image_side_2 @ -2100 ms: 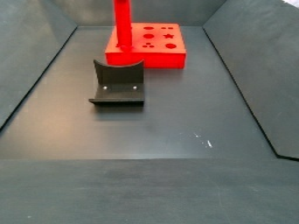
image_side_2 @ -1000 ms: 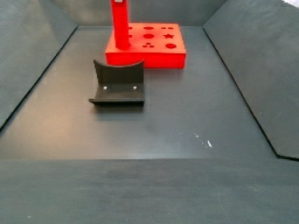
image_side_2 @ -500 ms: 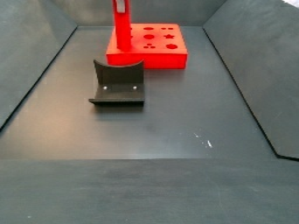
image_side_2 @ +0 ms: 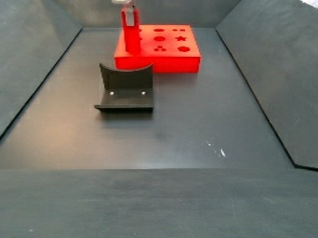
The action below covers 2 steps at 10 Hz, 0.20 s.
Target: Insert the arch object.
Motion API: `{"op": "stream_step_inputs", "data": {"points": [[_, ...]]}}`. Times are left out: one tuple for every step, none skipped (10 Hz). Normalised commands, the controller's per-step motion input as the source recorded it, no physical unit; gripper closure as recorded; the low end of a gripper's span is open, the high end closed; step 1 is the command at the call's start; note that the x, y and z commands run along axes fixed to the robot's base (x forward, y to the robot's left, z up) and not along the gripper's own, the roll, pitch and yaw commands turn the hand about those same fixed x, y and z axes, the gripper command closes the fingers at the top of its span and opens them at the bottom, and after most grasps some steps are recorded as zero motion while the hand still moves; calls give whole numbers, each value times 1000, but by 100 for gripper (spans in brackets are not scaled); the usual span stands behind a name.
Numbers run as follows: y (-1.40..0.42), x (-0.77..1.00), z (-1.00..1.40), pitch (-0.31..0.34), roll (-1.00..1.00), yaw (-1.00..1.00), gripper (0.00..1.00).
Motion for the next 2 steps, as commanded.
{"op": "stream_step_inputs", "data": {"points": [[0, 0, -391, -51, 41, 0, 100], [0, 0, 0, 0, 0, 0, 100]]}}
